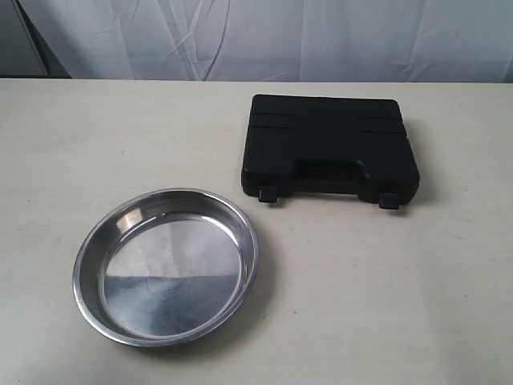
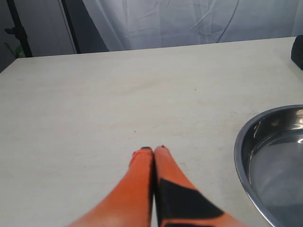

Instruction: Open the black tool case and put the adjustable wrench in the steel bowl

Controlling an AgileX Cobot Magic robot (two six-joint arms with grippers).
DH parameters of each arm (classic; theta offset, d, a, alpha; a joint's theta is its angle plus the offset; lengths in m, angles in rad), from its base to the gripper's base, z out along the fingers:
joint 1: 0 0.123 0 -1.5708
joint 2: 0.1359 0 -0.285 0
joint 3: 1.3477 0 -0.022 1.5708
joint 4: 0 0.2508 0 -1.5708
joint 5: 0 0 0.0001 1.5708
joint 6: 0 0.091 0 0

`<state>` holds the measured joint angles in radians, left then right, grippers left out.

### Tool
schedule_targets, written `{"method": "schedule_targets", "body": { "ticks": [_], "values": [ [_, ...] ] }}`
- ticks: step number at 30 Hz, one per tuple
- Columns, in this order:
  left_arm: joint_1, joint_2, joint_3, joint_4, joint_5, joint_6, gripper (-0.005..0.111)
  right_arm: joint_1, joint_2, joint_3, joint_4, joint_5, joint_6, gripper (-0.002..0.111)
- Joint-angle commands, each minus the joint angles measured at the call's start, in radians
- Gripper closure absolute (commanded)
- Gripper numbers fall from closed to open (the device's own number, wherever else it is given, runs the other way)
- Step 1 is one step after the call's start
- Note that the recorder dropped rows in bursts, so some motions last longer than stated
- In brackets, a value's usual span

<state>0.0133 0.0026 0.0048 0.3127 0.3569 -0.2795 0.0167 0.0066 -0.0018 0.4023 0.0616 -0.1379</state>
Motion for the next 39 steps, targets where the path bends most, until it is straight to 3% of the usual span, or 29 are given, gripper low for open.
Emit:
{"method": "schedule_targets", "body": {
  "ticks": [1, 5, 10, 13, 19, 21, 24, 27, 29, 31, 35, 39],
  "values": [
    [0.004, -0.003, -0.005, 0.007, -0.013, -0.006, 0.107, -0.005, -0.007, 0.002, 0.451, -0.144, 0.192, 0.109],
    [0.004, -0.003, -0.005, 0.007, -0.013, -0.006, 0.107, -0.005, -0.007, 0.002, 0.61, -0.317, 0.192, 0.109],
    [0.004, -0.003, -0.005, 0.007, -0.013, -0.006, 0.107, -0.005, -0.007, -0.011, 0.61, -0.573, 0.192, 0.109],
    [0.004, -0.003, -0.005, 0.007, -0.013, -0.006, 0.107, -0.005, -0.007, -0.101, 0.583, -0.573, 0.17, 0.109],
    [0.004, -0.003, -0.005, 0.007, -0.013, -0.006, 0.107, -0.005, 0.136, -0.309, 0.307, -0.587, -0.234, 0.109],
    [0.004, -0.003, -0.005, 0.007, -0.013, -0.006, 0.107, -0.005, 0.299, -0.399, 0.214, -0.488, -0.271, 0.109],
    [0.004, -0.003, -0.005, 0.007, -0.013, -0.006, 0.107, -0.005, 0.711, -0.672, -0.081, 0.069, -0.332, 0.109],
    [0.004, -0.003, -0.005, 0.007, -0.013, -0.006, 0.107, 0.0, 1.16, -0.975, -0.111, 0.491, -0.408, 0.109],
    [0.004, -0.003, -0.005, 0.007, -0.013, -0.006, 0.107, 0.067, 1.493, -1.242, -0.105, 0.762, -0.471, 0.109],
    [0.004, -0.003, -0.005, 0.007, -0.013, -0.006, 0.107, 0.141, 1.706, -1.412, -0.105, 0.888, -0.491, 0.1],
    [0.004, -0.003, -0.005, 0.007, -0.013, -0.006, 0.107, 0.264, 1.98, -1.578, -0.204, 1.051, -0.499, 0.058],
    [0.004, -0.003, -0.005, 0.007, -0.013, -0.006, 0.107, 0.306, 2.047, -1.589, -0.263, 1.063, -0.499, 0.056]
  ]
}}
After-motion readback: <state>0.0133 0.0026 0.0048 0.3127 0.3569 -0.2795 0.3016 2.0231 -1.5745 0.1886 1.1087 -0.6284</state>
